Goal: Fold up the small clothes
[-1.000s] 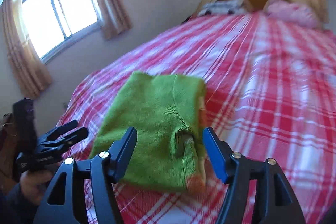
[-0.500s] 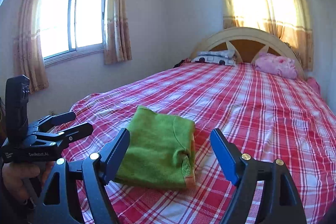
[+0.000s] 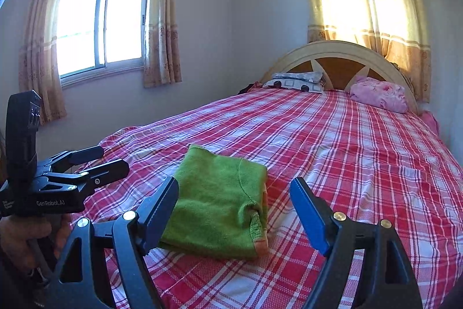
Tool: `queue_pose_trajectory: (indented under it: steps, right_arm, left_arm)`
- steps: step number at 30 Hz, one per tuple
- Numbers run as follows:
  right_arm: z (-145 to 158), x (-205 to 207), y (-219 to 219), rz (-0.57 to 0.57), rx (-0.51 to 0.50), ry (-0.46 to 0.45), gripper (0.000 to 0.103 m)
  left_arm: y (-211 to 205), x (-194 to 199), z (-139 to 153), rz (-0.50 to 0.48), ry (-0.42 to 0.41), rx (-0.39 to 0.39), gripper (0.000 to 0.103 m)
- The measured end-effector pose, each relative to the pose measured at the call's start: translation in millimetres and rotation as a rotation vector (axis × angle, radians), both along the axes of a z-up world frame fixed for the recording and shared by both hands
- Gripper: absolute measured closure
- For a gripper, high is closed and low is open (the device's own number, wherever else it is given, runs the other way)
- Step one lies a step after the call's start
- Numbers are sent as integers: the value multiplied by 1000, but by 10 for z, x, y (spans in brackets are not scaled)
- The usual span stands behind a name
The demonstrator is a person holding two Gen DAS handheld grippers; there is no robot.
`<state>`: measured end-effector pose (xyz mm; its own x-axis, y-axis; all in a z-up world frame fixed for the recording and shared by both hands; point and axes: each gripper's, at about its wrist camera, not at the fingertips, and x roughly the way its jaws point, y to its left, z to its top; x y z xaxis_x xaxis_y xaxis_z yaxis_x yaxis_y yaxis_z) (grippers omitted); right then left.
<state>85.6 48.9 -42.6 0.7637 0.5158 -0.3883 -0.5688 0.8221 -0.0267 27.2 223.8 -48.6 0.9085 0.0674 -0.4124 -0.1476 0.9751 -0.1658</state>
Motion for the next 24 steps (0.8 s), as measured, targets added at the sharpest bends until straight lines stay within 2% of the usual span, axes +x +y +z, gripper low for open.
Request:
queue_pose_trajectory:
  steps: [24]
  right_arm:
    - [26,-88,45,19,7,-23,23]
  left_arm:
    - [-29,15,16,11,16,30,0]
